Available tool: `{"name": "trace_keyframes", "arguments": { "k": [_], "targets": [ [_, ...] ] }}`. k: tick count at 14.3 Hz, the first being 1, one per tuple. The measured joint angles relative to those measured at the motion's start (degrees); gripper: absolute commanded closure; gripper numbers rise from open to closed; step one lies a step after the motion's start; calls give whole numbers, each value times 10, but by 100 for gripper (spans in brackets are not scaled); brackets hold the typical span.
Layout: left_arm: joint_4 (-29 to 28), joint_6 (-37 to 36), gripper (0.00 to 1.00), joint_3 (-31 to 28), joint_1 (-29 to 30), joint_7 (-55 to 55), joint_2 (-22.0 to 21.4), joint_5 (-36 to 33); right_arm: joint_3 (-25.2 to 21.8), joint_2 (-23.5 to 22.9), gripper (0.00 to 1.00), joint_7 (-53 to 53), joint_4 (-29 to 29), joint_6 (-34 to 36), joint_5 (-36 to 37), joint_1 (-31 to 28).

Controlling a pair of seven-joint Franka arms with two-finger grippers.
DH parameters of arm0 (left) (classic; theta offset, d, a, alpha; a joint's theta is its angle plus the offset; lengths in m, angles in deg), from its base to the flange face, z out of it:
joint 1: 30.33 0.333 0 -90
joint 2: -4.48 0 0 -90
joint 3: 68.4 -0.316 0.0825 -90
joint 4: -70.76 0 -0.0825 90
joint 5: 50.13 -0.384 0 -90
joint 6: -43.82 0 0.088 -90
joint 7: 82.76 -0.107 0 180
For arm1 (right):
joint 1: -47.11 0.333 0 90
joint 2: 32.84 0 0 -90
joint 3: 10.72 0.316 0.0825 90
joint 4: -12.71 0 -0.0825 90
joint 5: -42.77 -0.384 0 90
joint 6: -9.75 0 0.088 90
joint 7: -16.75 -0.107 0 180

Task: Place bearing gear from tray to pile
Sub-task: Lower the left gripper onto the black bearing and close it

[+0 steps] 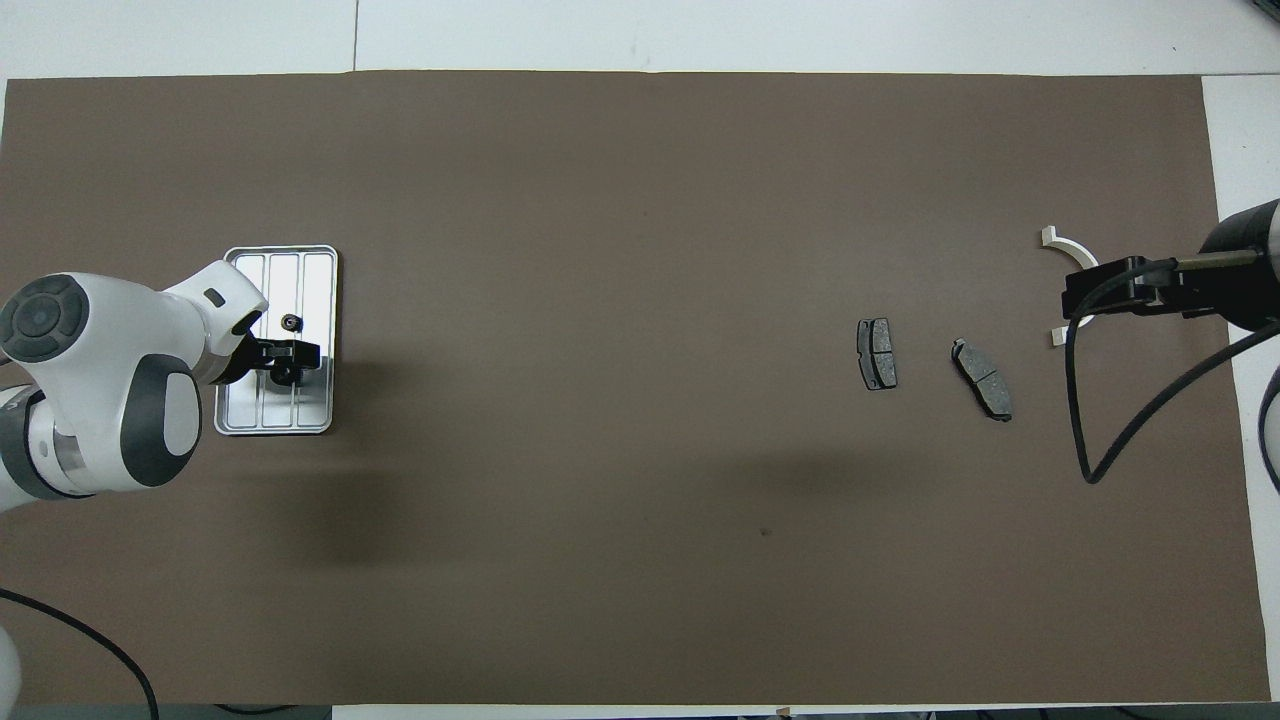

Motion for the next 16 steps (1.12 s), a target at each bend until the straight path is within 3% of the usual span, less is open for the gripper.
{"name": "trace_keyframes", "arguments": {
  "k": [12,16],
  "targets": [
    [0,-20,9,0,0,0,0,0,0,0,0,-6,0,0,0,1],
    [-1,-23,16,0,0,0,0,0,0,0,0,-7,-1,0,0,3]
  ]
}}
